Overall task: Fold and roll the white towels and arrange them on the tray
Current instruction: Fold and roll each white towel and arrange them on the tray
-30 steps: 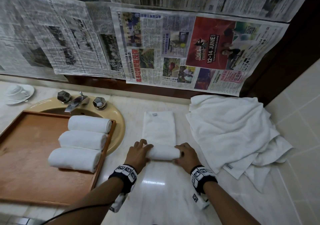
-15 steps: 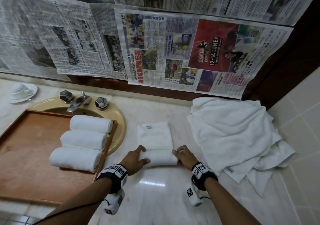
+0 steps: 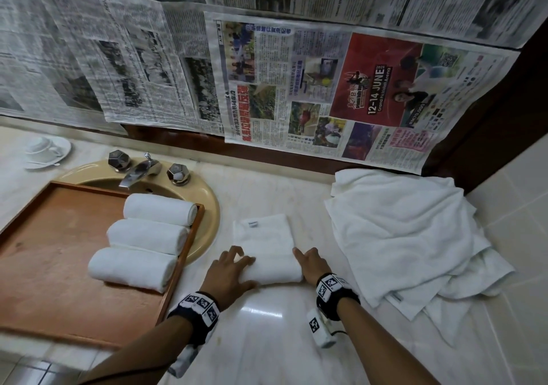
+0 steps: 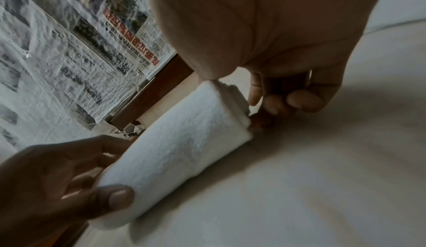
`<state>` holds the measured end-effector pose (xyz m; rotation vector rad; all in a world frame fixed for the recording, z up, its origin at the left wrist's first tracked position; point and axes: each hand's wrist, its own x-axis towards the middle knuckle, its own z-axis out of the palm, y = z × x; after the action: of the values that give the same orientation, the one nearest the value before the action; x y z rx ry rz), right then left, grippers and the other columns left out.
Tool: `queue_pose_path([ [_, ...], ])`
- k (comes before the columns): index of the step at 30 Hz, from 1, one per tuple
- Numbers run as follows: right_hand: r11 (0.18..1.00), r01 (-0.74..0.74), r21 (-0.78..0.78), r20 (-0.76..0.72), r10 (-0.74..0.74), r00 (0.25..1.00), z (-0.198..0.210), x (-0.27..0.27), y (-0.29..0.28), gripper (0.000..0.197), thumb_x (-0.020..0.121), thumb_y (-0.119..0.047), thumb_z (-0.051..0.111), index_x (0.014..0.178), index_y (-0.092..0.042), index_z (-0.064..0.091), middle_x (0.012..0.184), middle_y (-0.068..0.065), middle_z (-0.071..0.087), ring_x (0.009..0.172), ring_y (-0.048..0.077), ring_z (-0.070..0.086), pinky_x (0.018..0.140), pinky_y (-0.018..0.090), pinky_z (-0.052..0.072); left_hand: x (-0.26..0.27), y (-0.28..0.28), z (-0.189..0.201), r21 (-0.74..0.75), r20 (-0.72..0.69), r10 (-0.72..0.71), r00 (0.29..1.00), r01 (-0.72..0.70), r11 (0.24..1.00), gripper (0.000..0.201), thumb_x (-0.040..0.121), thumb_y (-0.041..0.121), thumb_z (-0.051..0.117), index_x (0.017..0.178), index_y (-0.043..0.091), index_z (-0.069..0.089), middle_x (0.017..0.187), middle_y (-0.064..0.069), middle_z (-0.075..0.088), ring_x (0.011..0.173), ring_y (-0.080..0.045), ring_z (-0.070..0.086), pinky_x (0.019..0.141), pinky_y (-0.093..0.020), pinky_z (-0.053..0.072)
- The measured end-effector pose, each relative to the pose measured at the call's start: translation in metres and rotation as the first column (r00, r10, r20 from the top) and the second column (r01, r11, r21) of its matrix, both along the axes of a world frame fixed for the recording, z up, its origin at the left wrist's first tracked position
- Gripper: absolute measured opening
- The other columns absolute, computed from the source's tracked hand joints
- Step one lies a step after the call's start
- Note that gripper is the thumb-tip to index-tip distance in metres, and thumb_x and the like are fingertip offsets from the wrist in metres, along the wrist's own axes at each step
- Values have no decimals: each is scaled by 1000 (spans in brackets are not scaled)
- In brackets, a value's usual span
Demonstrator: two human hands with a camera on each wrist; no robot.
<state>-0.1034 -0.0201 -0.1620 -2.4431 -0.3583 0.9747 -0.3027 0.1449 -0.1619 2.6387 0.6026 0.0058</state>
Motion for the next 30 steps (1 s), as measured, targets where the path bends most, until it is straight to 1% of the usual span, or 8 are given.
queue_pose_path([
  [4, 963, -29, 268, 9, 27, 1000, 4, -5, -12, 61, 82, -71, 50, 117, -21, 50, 114, 5, 62, 98, 18, 59, 88, 30, 45, 5, 1, 4, -4, -49, 20, 999, -20, 1000, 62, 87, 68, 49, 139, 32, 50, 131, 6, 46, 117, -19, 44, 92, -36, 41],
  [9, 894, -190, 405, 63, 180, 982, 1, -1, -31, 72, 65, -42, 88, 127, -28, 55, 114, -4, 62, 96, 4, 60, 74, 8, 45, 15, 14, 6, -96, -152, -2, 988, -13, 995, 80, 80, 77, 28, 143, 30, 45, 138, 5, 46, 122, -23, 43, 97, -38, 40],
  [13, 876, -195, 442, 53, 192, 980, -3, 2, -36, 81, 57, -56, 85, 126, -25, 57, 115, -5, 66, 98, 1, 63, 81, 12, 48, 15, 13, 5, -96, -118, 16, 993, -28, 995, 85, 73, 78, 22, 141, 31, 45, 138, 6, 49, 123, -22, 44, 97, -40, 38],
  [16, 887, -189, 420, 52, 185, 981, -10, 2, -38, 92, 46, -73, 81, 122, -26, 60, 113, -9, 67, 97, 5, 65, 87, 22, 52, 6, 5, 2, -137, 7, 75, 997, -73, 988, 63, 81, 72, 45, 131, 33, 45, 123, 8, 57, 114, -19, 50, 92, -39, 38],
  [19, 891, -181, 416, 35, 184, 982, -18, 1, -42, 83, 49, -72, 81, 116, -27, 64, 107, -9, 71, 94, 6, 68, 88, 29, 54, -3, -1, 0, -261, 77, 84, 994, -61, 963, 51, 82, 63, 62, 120, 35, 44, 112, 12, 53, 105, -15, 49, 89, -32, 39],
  [23, 893, -197, 406, 29, 203, 979, -12, -2, -44, 66, 57, -64, 80, 109, -26, 68, 97, -9, 73, 86, 3, 68, 83, 25, 53, -16, 2, -8, -299, 115, 24, 993, 12, 954, 61, 78, 59, 70, 127, 30, 49, 126, 15, 42, 107, -9, 52, 91, -21, 42],
  [27, 910, -208, 358, 30, 211, 977, -11, -5, -44, 50, 70, -60, 75, 103, -23, 69, 92, -8, 72, 86, 8, 67, 84, 29, 53, -11, 8, -7, -201, 89, 21, 996, -2, 980, 62, 81, 65, 59, 131, 29, 54, 126, 9, 45, 108, -14, 52, 93, -32, 42],
  [30, 938, -245, 245, 17, 248, 969, -3, -4, -38, 37, 83, -53, 69, 80, -17, 60, 76, -5, 61, 71, 12, 56, 70, 27, 43, -1, 15, -3, -186, -5, 24, 1000, -24, 982, 71, 77, 75, 42, 132, 32, 53, 124, 9, 51, 113, -17, 47, 97, -38, 38],
])
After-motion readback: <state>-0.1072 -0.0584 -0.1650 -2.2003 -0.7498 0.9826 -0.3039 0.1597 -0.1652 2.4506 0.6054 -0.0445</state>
